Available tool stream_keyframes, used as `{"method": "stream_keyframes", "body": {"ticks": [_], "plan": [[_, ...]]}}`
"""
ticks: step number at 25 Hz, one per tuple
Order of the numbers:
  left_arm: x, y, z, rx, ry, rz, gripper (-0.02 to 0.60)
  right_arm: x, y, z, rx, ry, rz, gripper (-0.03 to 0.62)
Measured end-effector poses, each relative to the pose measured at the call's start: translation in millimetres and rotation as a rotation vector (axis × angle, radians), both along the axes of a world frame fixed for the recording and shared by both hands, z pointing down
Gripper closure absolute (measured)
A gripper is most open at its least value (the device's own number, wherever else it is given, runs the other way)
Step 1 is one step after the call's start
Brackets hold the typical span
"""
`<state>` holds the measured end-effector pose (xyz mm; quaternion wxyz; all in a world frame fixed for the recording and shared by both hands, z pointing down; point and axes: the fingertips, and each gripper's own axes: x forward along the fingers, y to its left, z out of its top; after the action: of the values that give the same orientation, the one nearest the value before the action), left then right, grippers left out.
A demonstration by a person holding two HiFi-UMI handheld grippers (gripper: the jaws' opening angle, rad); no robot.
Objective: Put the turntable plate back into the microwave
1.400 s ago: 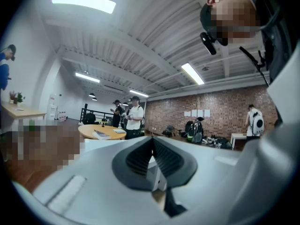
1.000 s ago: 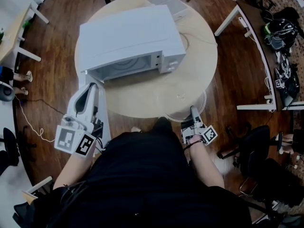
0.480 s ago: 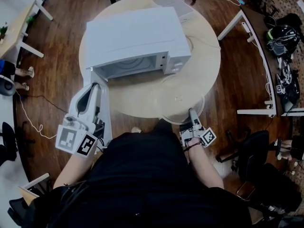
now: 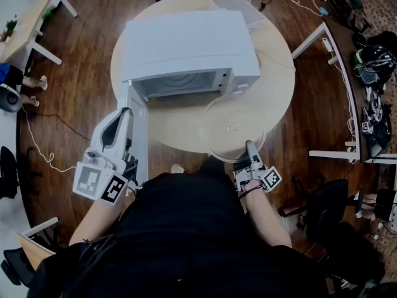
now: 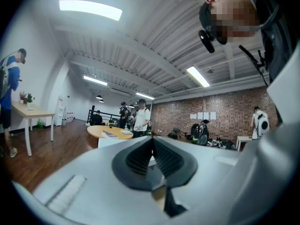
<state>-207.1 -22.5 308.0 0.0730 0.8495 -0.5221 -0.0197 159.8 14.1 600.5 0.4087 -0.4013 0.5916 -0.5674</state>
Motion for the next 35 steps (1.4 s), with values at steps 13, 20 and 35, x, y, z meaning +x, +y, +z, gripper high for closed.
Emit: {"method": "stream_keyframes", "body": {"ticks": [13, 20, 35], "plan": [[-20.6, 11.9, -0.4, -0.004, 0.034, -0.012, 0.578, -27.1, -7.1, -7.3, -0.001, -0.011, -0.041, 0.563], [-10.8, 21.0, -11.5, 0.025, 0.050, 0.034, 0.578, -42.4, -12.9, -17.0, 0.016, -0.021, -0.065, 0.563], [-21.8, 30.3, -7.3, 0.025, 0.071, 0.046, 0.578, -64.8, -21.0, -28.7, 0.039, -0.018, -0.070, 0.562]]}}
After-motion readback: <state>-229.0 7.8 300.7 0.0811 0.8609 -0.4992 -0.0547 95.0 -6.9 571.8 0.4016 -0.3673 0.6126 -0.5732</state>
